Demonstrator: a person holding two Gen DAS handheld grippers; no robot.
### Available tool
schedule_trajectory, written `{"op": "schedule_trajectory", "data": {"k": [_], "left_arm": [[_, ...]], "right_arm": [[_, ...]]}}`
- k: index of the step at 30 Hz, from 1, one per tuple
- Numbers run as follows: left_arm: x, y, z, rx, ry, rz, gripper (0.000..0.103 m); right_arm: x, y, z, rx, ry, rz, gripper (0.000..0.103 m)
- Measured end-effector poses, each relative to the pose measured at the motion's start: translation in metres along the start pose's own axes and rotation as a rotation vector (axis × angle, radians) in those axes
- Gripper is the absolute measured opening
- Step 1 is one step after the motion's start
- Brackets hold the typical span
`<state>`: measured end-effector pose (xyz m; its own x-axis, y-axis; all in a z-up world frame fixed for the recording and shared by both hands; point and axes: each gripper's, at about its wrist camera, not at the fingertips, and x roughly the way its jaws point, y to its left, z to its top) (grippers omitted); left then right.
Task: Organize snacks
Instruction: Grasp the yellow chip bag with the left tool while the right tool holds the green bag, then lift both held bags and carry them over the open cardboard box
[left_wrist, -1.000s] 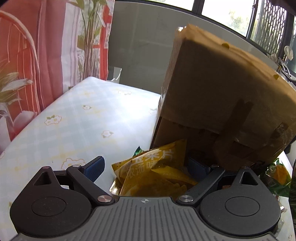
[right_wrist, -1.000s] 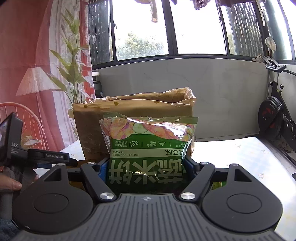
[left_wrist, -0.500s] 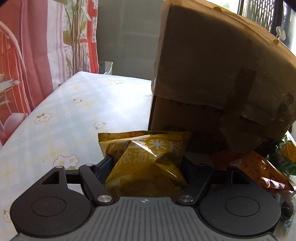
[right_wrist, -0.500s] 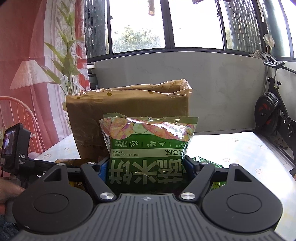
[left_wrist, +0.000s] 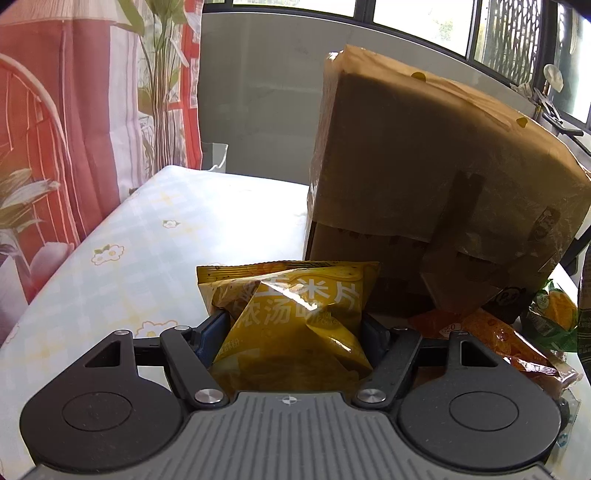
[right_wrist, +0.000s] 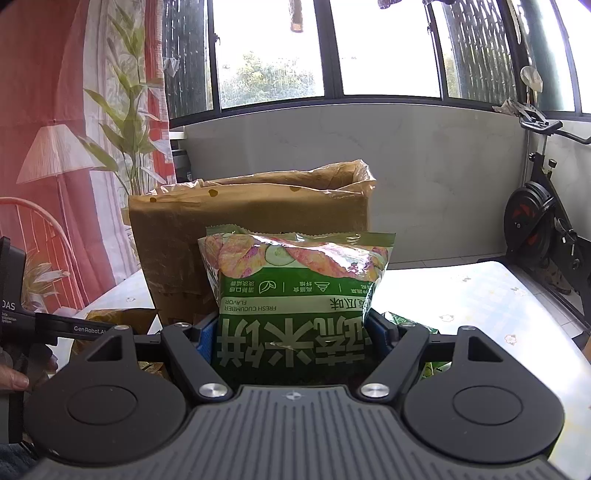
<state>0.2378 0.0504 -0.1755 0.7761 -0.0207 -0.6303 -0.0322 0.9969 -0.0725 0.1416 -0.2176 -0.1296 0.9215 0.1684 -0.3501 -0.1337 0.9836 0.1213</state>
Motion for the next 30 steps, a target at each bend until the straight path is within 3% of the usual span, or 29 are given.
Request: {"op": "schedule_trajectory", "data": {"k": [30], "left_arm": [[-0.080,-0.035,0.045,0.042,-0.200,-0.021,0.075]], "right_arm": [[-0.021,-0.016,0.024,0.010,-0.088,0.009,0.077]]}}
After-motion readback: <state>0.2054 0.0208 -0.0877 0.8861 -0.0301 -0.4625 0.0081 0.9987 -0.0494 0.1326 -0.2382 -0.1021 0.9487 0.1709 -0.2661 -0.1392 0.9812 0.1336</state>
